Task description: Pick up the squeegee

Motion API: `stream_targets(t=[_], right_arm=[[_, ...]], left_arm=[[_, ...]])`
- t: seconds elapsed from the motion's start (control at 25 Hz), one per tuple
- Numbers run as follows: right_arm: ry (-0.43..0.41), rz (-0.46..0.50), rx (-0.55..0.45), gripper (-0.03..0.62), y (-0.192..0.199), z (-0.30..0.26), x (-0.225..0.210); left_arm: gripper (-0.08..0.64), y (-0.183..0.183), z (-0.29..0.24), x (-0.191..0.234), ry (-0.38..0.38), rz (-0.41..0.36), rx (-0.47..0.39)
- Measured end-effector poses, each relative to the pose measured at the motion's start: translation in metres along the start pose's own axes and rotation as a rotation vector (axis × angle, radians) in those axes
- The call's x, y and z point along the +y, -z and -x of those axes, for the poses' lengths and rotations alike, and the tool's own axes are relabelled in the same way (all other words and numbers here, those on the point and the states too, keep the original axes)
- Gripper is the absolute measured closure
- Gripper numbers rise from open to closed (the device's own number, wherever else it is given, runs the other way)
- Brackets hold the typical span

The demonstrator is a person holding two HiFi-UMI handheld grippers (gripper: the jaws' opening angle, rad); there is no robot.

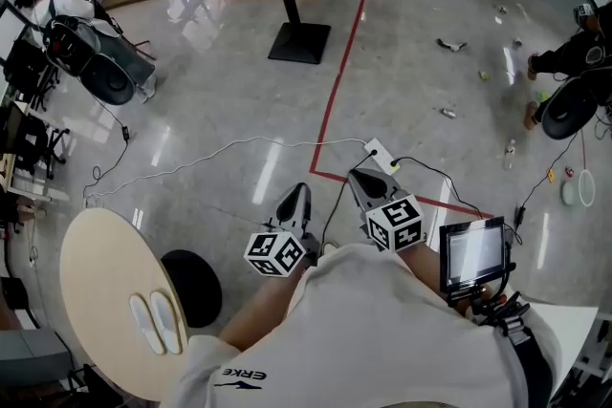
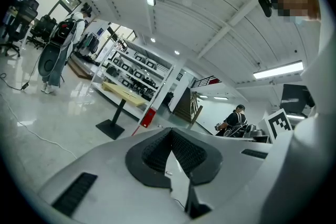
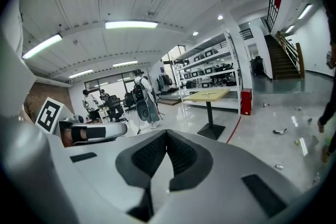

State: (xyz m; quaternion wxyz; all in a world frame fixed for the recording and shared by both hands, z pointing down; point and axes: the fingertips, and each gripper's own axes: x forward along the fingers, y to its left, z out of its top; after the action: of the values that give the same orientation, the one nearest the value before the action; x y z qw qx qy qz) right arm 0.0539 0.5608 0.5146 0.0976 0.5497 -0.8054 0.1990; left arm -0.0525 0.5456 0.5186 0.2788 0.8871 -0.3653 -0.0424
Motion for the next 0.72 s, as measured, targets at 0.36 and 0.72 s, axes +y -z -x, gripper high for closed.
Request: stream_targets(t=[0.36,0.72], right_arm=[[-0.068,0.046,0.008,0.589,-0.013,-0.041,0.04],[-0.192,0.086,0.052,0.589,0.001,-0.094,0.101]], left_arm=[[0.555,-0.031,0.029,0.042,-0.071,0.014,-0.076],[0.555,-0.046,0.076,0.103,-0.198,0.036,-0.145]])
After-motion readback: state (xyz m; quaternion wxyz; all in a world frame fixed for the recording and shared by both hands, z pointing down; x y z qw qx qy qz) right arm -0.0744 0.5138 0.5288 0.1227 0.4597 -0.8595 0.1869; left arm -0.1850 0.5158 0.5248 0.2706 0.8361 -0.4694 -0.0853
